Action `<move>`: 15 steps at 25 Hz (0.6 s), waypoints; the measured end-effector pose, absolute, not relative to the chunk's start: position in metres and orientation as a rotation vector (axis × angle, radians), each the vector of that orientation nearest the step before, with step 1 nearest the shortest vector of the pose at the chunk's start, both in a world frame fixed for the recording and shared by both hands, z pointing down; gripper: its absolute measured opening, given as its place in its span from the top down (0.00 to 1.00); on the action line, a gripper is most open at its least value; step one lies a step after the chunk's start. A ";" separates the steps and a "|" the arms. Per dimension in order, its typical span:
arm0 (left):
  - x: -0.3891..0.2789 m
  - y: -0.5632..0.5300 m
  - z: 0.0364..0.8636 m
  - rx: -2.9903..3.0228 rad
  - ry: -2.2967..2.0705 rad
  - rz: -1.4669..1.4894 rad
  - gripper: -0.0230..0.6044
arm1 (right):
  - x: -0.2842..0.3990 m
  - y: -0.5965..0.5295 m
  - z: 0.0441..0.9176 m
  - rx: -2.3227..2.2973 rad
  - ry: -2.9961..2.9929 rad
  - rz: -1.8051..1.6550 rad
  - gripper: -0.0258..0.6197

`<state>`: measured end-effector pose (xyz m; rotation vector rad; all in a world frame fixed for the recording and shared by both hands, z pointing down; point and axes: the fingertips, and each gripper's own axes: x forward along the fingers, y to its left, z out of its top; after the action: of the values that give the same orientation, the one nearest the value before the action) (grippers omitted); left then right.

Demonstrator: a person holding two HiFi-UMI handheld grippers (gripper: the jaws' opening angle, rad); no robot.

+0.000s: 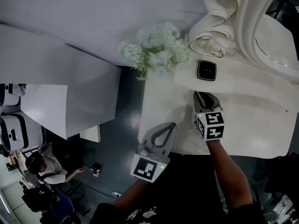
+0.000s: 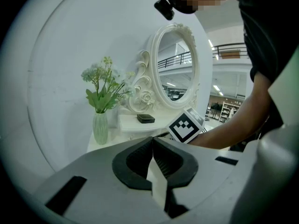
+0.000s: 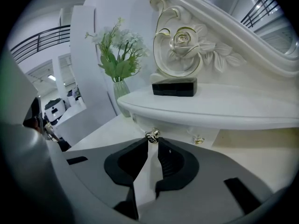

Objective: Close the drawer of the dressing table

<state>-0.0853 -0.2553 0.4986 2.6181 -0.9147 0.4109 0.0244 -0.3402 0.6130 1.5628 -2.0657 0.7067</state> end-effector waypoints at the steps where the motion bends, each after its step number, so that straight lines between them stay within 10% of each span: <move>1: -0.085 -0.254 0.499 2.618 -0.914 0.411 0.96 | 0.024 -0.340 0.613 1.562 -2.067 0.710 0.87; 15: -0.081 -0.246 0.485 2.658 -0.913 0.385 0.96 | 0.018 -0.327 0.610 1.512 -2.116 0.667 0.73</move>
<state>-0.0809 -0.2458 0.4850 2.6583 -0.9127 0.3849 0.0184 -0.3267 0.6102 1.5118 -2.1162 0.6667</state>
